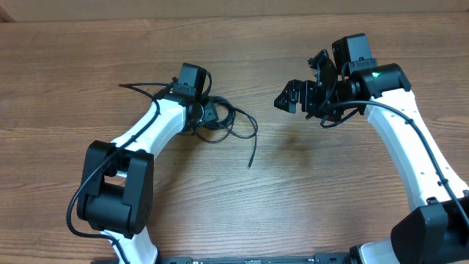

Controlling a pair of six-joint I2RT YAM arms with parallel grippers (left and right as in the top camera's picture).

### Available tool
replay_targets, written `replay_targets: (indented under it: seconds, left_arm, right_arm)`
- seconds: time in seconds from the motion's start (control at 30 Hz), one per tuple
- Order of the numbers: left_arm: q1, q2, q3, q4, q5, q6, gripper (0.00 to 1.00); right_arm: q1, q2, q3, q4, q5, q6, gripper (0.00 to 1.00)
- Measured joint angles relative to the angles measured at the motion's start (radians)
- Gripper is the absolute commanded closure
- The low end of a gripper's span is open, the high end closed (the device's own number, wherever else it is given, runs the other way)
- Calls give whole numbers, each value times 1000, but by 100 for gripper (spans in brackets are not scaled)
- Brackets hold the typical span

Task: Untangle cables

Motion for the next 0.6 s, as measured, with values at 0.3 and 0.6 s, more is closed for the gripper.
replay_targets:
  seconds: [0.3, 0.6]
  left_arm:
    - [0, 0, 0, 3, 0, 0, 39]
    - [0, 0, 0, 3, 0, -1, 44]
  right_arm:
    - [0, 0, 0, 0, 0, -1, 0]
    - [0, 0, 0, 0, 0, 0, 0]
